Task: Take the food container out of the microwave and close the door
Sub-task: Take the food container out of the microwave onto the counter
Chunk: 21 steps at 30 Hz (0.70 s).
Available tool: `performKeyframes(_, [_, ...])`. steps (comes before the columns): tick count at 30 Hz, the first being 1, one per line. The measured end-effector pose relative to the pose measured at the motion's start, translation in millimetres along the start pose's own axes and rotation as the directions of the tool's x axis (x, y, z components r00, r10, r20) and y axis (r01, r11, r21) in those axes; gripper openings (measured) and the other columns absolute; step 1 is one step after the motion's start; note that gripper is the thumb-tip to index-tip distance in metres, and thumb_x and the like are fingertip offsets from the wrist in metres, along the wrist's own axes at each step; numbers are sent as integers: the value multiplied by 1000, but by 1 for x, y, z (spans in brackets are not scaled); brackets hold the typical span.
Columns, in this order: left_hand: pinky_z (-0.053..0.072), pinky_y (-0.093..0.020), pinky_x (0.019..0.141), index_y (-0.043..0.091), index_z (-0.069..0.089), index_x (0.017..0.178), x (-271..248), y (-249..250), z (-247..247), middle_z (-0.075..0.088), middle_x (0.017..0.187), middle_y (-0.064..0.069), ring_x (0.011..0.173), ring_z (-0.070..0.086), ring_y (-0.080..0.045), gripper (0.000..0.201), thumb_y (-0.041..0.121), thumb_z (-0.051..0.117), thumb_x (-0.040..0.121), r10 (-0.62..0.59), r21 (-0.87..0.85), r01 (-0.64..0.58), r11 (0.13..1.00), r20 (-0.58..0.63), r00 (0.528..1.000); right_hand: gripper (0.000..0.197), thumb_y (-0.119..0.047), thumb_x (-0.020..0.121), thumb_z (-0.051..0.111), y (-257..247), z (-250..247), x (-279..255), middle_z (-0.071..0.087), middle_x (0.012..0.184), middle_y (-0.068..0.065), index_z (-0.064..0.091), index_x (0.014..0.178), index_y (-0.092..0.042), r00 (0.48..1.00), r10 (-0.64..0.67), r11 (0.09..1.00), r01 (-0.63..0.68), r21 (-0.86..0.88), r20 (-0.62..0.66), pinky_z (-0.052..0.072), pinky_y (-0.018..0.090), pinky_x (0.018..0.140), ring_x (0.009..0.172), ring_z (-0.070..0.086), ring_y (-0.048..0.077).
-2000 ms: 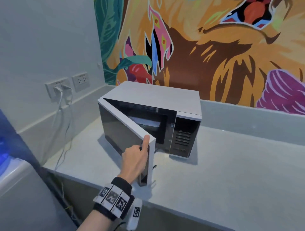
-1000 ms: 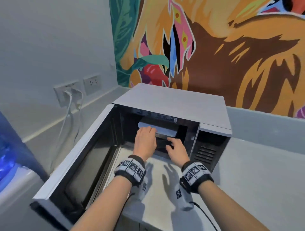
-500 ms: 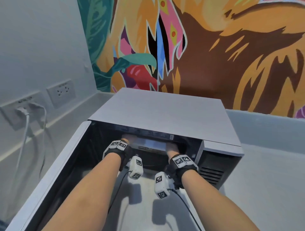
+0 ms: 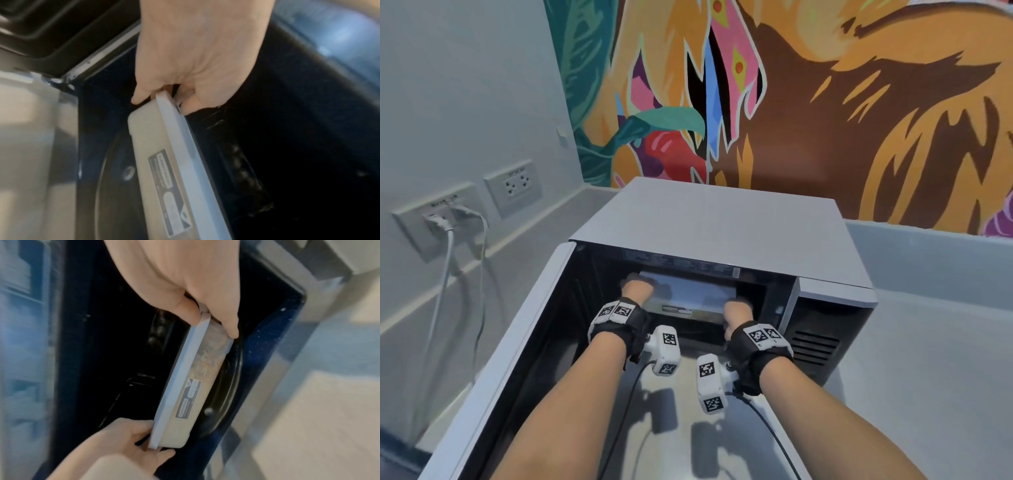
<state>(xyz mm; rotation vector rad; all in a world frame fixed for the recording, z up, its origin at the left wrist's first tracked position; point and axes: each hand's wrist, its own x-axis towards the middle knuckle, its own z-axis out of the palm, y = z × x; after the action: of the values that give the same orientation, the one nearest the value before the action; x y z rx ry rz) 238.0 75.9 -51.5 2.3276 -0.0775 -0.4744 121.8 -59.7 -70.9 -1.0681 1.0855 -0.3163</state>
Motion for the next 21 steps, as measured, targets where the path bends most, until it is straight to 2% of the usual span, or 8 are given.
performKeyframes(2, [45, -31, 96, -10, 46, 132, -14, -4, 2, 43, 140, -29, 125, 49, -41, 42, 8, 39, 95, -56, -124, 39, 992, -142, 988, 44, -1, 93, 30, 14, -2, -8, 48, 88, 8, 42, 135, 5, 999, -10, 999, 11, -32, 35, 35, 27, 79, 78, 48, 21])
performKeyframes(4, [39, -40, 104, -11, 42, 134, -37, -9, 3, 31, 144, -29, 119, 49, -47, 46, 13, 38, 94, -111, -194, 72, 978, -200, 973, 46, 0, 89, 29, 29, -8, -17, 51, 106, 10, 42, 134, -1, 998, -34, 998, 37, -51, 58, 40, 31, 88, 97, 52, 26])
performKeyframes(5, [38, -42, 105, -11, 39, 136, -50, -13, 5, 27, 144, -29, 119, 48, -49, 49, 16, 37, 95, -126, -206, 82, 975, -213, 969, 47, 0, 88, 29, 38, -12, -22, 52, 113, 11, 42, 134, -2, 994, -57, 997, 61, -43, 94, 43, 34, 91, 106, 53, 29])
performKeyframes(9, [37, -44, 104, -12, 34, 137, -103, -32, 14, 23, 146, -30, 120, 46, -50, 52, 19, 37, 95, -142, -209, 88, 974, -257, 956, 55, 2, 82, 27, 72, -41, -47, 58, 129, 15, 47, 132, -6, 985, -40, 998, 48, -41, 169, 40, 30, 77, 115, 56, 33])
performKeyframes(13, [38, -45, 102, -11, 35, 136, -152, -57, 31, 25, 144, -30, 119, 46, -50, 51, 19, 39, 96, -112, -208, 56, 976, -267, 957, 43, 2, 87, 30, 106, -78, -70, 63, 122, 19, 53, 124, 1, 981, -26, 997, 39, -64, 193, 47, 27, 73, 99, 62, 30])
performKeyframes(15, [40, -45, 100, -10, 38, 135, -176, -71, 45, 28, 141, -29, 116, 48, -49, 49, 18, 41, 95, -99, -207, 43, 978, -270, 958, 43, 2, 88, 28, 122, -103, -83, 62, 121, 17, 50, 125, -2, 982, -17, 995, 35, -92, 187, 48, 17, 50, 76, 58, 20])
performKeyframes(17, [40, -46, 99, -9, 36, 136, -202, -85, 65, 28, 139, -29, 113, 49, -49, 49, 17, 41, 95, -92, -207, 40, 977, -247, 965, 39, 4, 89, 28, 137, -132, -95, 62, 113, 15, 52, 120, -3, 986, -17, 994, 33, -100, 163, 36, 12, 34, 63, 48, 12])
performKeyframes(21, [41, -50, 103, -4, 38, 137, -243, -92, 113, 32, 137, -24, 110, 52, -47, 46, 12, 39, 94, -62, -206, 29, 978, -155, 986, 39, 5, 89, 29, 156, -199, -93, 64, 111, 14, 55, 117, 0, 996, -16, 997, 23, -75, 92, 39, 14, 40, 77, 57, 20])
